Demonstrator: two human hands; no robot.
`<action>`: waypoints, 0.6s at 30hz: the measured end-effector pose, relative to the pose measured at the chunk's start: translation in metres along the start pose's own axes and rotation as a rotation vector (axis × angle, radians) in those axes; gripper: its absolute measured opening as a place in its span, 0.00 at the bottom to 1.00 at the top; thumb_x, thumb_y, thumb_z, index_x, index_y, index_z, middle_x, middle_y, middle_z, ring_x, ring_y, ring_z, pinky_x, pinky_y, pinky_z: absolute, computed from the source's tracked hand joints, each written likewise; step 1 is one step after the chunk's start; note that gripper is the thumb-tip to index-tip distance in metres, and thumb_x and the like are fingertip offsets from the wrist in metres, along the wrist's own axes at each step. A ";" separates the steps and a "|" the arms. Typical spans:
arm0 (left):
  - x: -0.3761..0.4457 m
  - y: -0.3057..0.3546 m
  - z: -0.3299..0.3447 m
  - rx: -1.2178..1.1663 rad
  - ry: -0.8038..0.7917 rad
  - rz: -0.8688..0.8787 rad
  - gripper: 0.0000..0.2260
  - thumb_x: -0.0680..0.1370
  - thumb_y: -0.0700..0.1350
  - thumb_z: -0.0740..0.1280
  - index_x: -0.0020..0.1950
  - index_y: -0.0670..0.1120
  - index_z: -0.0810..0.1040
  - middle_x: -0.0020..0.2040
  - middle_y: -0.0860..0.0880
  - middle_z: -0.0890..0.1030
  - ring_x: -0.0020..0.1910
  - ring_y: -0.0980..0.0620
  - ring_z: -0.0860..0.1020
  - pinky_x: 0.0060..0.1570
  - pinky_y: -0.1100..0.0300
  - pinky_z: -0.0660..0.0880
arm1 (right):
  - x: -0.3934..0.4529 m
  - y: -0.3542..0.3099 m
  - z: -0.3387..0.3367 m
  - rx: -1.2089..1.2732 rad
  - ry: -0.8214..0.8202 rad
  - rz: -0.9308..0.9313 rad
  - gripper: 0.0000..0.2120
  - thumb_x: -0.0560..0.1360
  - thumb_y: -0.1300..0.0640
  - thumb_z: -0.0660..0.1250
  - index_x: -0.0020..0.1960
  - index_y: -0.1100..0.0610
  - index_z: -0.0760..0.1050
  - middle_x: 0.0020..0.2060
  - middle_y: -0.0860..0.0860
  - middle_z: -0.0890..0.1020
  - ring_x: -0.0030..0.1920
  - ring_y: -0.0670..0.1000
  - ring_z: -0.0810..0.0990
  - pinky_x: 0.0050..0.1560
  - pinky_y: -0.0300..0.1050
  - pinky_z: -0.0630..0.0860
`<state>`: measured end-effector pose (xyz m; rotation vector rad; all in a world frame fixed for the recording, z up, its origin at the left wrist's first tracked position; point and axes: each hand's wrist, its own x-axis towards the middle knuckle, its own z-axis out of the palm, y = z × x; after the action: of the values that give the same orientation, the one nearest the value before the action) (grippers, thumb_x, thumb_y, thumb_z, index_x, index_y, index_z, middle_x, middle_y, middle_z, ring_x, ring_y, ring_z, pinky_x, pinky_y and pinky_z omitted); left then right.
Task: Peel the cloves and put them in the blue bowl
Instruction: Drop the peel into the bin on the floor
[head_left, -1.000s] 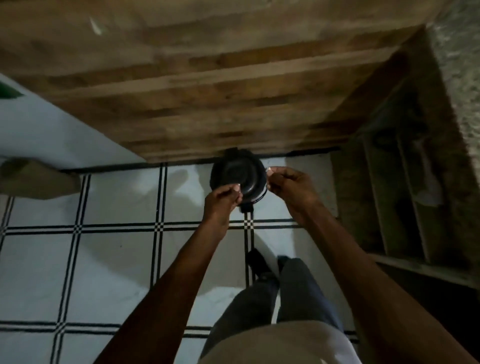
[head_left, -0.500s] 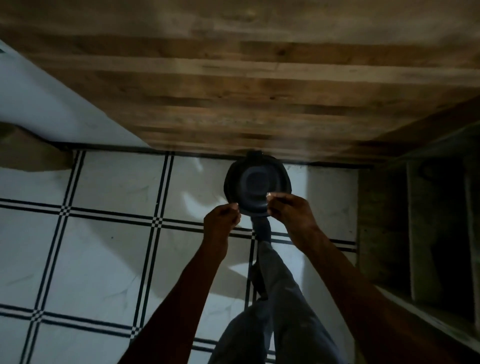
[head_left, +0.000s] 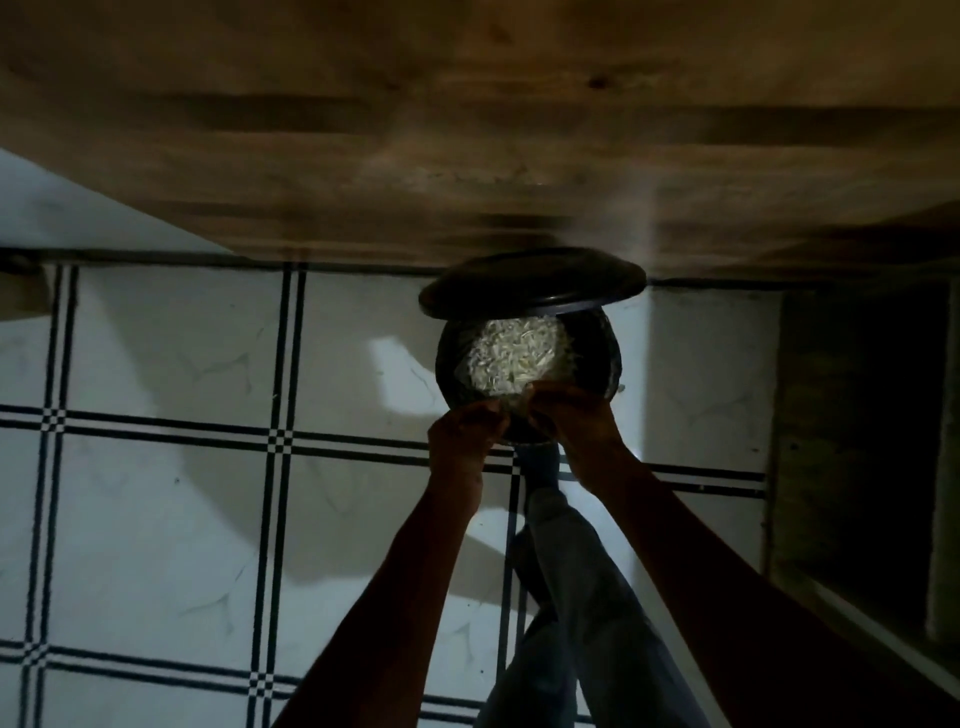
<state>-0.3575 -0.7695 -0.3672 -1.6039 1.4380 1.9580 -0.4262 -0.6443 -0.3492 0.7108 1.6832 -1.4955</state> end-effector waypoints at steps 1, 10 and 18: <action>0.015 -0.002 0.002 0.006 -0.011 0.005 0.09 0.72 0.33 0.77 0.50 0.38 0.83 0.39 0.48 0.85 0.43 0.49 0.84 0.47 0.60 0.81 | 0.015 0.003 0.002 0.011 0.025 0.038 0.05 0.78 0.72 0.68 0.46 0.75 0.77 0.41 0.67 0.80 0.44 0.68 0.79 0.59 0.59 0.79; 0.064 0.002 0.033 0.184 -0.128 -0.164 0.08 0.86 0.44 0.60 0.60 0.46 0.79 0.50 0.45 0.82 0.46 0.49 0.79 0.41 0.60 0.75 | 0.069 0.023 0.022 -0.433 -0.107 -0.098 0.20 0.86 0.60 0.62 0.77 0.56 0.71 0.69 0.58 0.79 0.67 0.59 0.80 0.55 0.37 0.77; 0.038 0.029 0.029 -0.040 -0.252 -0.134 0.17 0.87 0.38 0.56 0.75 0.38 0.70 0.69 0.40 0.78 0.63 0.46 0.80 0.49 0.64 0.81 | 0.041 0.015 -0.034 -0.394 0.065 -0.158 0.22 0.84 0.53 0.67 0.74 0.62 0.72 0.66 0.56 0.79 0.67 0.55 0.77 0.66 0.45 0.74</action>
<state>-0.4096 -0.7763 -0.3864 -1.3709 1.1721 2.0361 -0.4424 -0.6112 -0.3904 0.4250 2.0445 -1.1973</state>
